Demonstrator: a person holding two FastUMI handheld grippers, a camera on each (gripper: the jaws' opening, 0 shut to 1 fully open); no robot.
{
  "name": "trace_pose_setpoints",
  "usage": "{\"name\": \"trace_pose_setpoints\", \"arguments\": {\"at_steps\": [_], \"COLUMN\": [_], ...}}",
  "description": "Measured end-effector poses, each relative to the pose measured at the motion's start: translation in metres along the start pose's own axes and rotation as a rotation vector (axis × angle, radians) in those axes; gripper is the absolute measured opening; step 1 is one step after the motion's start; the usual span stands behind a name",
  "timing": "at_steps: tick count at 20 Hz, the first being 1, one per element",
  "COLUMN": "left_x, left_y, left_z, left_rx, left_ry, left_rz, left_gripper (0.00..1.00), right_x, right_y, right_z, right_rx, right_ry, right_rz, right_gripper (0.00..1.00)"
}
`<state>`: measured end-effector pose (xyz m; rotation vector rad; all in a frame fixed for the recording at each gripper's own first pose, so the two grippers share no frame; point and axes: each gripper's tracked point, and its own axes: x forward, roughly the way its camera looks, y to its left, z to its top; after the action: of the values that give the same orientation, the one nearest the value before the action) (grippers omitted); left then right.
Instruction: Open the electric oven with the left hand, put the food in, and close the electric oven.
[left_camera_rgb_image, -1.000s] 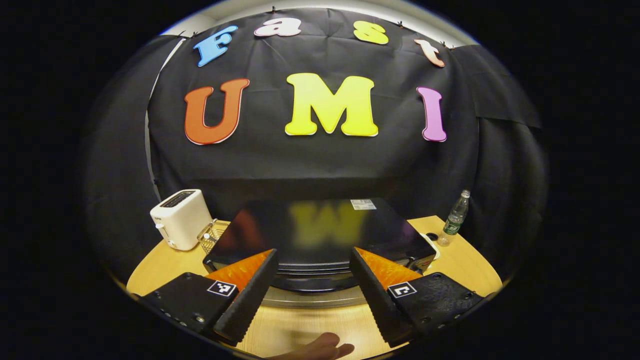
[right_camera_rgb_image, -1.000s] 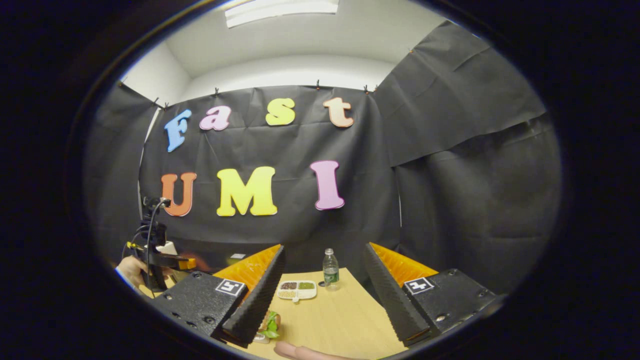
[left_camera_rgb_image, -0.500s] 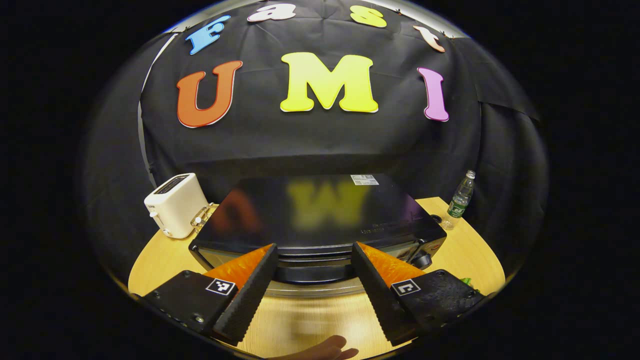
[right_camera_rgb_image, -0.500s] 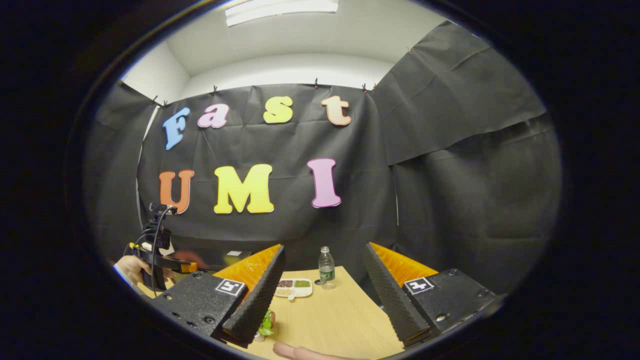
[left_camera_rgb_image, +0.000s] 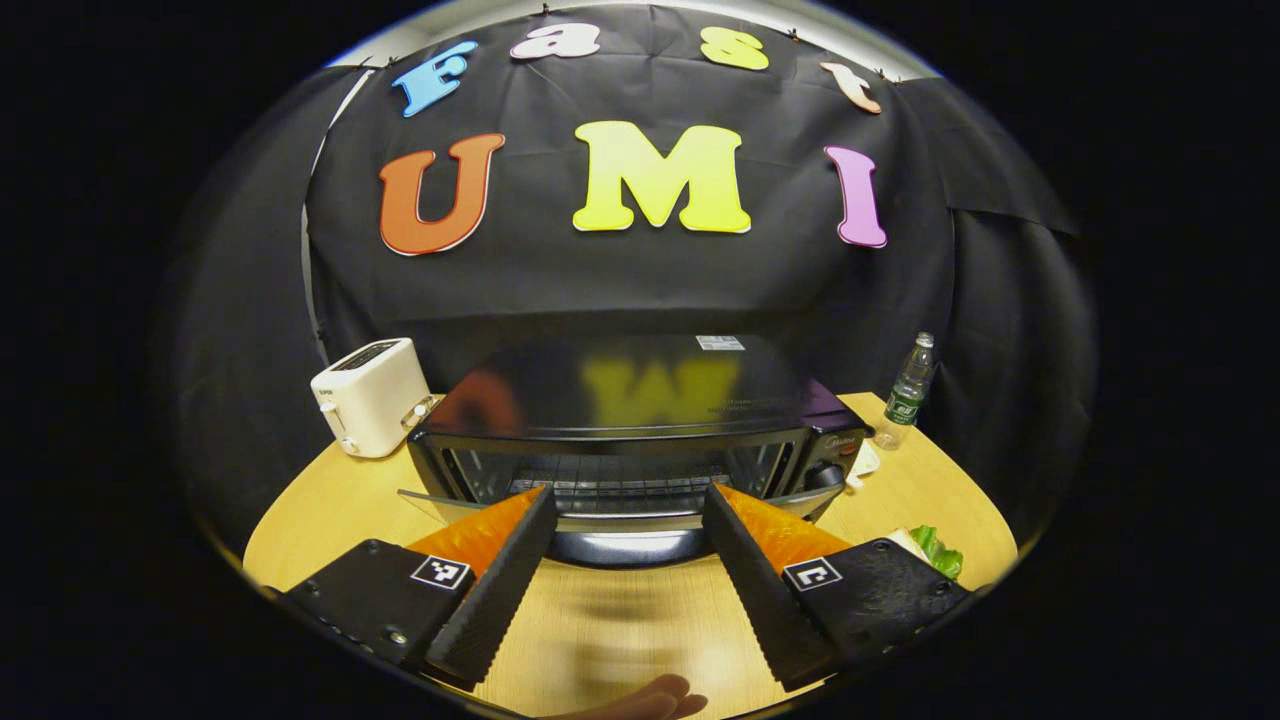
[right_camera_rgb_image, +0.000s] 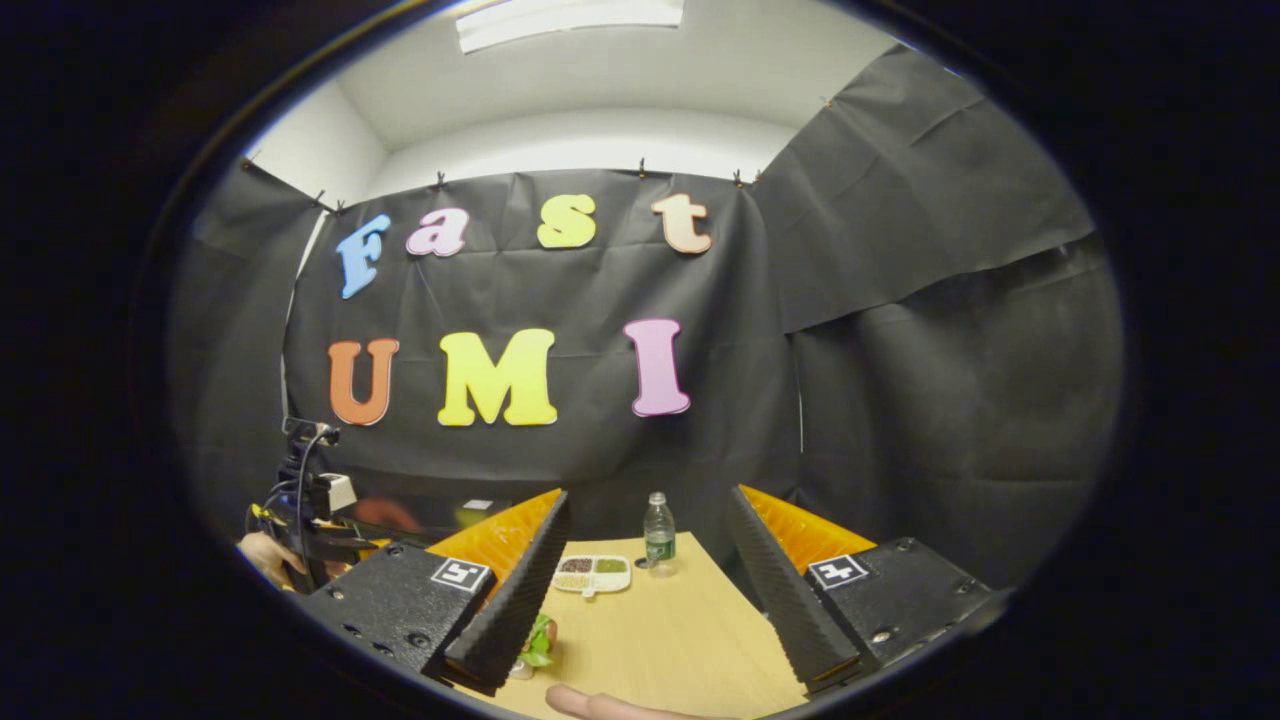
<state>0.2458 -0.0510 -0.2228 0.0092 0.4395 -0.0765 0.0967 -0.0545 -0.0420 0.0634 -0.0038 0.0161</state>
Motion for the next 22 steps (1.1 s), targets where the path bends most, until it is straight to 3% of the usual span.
{"name": "trace_pose_setpoints", "arguments": {"at_steps": [6,8,9,22], "left_x": [-0.025,-0.032,-0.036,-0.051], "left_y": [-0.002,-0.002,-0.002,-0.004], "left_z": [-0.032,-0.048,-0.057,-0.125], "left_rx": [0.003,-0.003,-0.003,0.018], "left_ry": [-0.019,-0.012,-0.007,0.079], "left_rz": [0.013,0.011,0.011,0.01], "left_gripper": [0.99,0.99,0.99,0.98], "right_x": [0.003,0.004,0.004,0.003], "right_y": [-0.001,0.001,0.001,0.023], "right_z": [-0.008,-0.011,-0.01,-0.013], "right_rx": [-0.001,-0.006,-0.012,-0.052], "right_ry": [0.019,0.031,0.032,0.042], "right_rz": [-0.007,0.0,-0.002,0.015], "right_gripper": [0.94,1.0,0.95,0.94]}}
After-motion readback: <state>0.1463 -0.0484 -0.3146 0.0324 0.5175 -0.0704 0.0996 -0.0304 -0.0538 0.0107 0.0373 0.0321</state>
